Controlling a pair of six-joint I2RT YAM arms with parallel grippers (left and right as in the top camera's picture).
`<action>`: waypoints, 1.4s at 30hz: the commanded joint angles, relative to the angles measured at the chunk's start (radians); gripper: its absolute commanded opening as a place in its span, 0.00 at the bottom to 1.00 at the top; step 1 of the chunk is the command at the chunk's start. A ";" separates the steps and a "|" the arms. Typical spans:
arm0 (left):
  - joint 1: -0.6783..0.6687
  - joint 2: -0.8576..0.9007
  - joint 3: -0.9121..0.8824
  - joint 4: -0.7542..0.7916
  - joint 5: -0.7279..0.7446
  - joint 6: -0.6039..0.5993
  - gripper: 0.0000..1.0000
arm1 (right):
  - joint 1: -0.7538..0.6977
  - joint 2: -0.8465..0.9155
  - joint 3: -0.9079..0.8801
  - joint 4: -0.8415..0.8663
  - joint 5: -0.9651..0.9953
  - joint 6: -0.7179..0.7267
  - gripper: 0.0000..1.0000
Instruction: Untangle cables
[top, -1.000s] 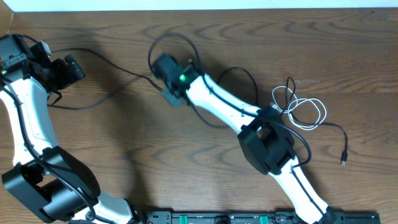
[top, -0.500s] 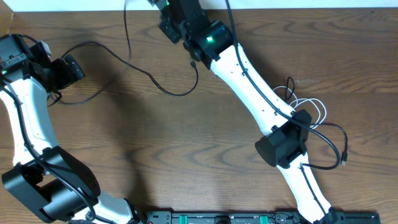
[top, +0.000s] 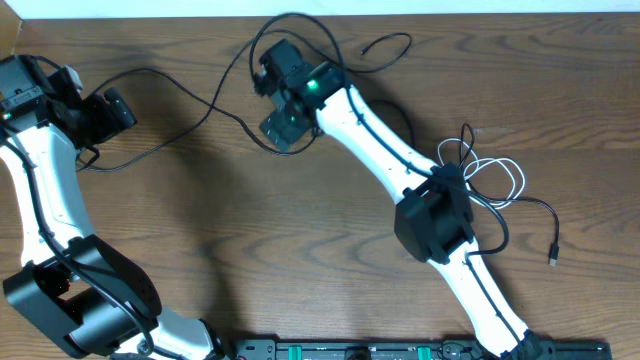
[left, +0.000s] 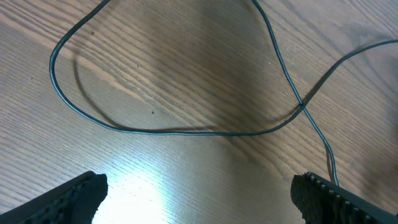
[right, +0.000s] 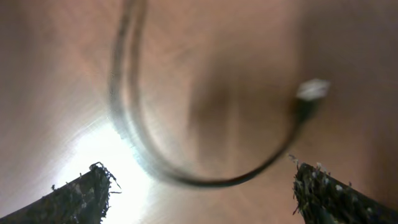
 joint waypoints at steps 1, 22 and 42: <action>0.001 0.006 0.012 -0.003 0.008 -0.012 1.00 | 0.047 -0.018 -0.016 -0.032 -0.074 -0.006 0.93; 0.001 0.006 0.012 -0.003 0.008 -0.012 1.00 | 0.025 -0.017 -0.277 0.279 -0.015 -0.078 0.70; 0.001 0.006 0.012 -0.003 0.008 -0.012 1.00 | -0.111 -0.017 0.017 0.421 0.188 -0.045 0.01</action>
